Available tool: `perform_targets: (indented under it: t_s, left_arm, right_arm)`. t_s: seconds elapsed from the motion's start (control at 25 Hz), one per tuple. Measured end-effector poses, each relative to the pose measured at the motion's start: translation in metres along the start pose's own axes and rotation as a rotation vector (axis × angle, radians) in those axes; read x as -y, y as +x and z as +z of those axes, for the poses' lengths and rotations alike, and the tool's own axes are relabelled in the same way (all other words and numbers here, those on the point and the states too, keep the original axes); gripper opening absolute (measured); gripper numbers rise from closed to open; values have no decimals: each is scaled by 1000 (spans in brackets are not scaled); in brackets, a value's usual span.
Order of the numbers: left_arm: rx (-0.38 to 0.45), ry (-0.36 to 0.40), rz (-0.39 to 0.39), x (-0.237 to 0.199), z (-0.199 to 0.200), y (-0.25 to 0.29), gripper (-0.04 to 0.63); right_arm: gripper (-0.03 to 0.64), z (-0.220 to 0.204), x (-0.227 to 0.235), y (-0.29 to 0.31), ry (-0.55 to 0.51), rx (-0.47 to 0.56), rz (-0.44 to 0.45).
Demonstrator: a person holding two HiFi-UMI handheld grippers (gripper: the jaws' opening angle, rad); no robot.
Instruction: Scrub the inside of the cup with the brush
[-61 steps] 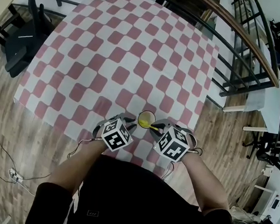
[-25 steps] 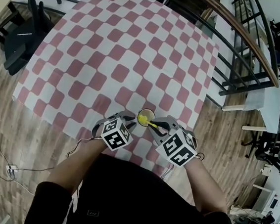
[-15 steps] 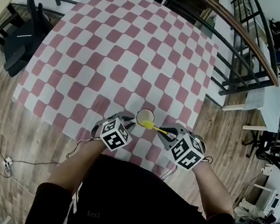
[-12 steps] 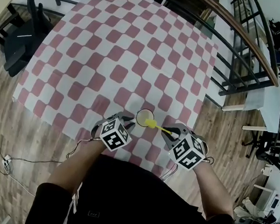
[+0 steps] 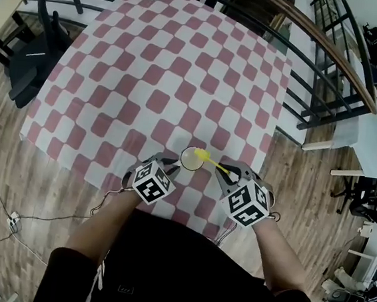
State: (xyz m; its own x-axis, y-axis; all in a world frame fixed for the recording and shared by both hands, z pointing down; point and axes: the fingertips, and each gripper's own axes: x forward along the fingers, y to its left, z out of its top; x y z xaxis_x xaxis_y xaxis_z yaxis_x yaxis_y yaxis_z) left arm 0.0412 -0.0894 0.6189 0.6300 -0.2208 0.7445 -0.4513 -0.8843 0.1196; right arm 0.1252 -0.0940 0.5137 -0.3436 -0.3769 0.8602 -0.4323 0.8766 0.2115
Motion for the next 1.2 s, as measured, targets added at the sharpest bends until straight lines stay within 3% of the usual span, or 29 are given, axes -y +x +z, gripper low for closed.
perform_targets:
  t_s: [0.24,0.4,0.6,0.8,1.0,1.2]
  left_arm:
    - [-43,13,52,0,1,-4,67]
    - [-70,10,96,1,2,-11,71]
    - [-60,-22,222,-13,7,-41,69]
    - [-20,-33,306,-14,22,-80,69]
    - [95,-90,297,4,40,-111,69]
    - [317,-184,228,23,83,-163,64]
  right_arm:
    - [42,35,4,-12,131,212,17]
    - [43,38,11,-32,286,373,62]
    - [42,31,17,-60,476,564,146]
    - [42,23,17,-93,556,672,188]
    - [43,25,10,-119,581,755,208]
    - [42,43,6,-142,599,825,184]
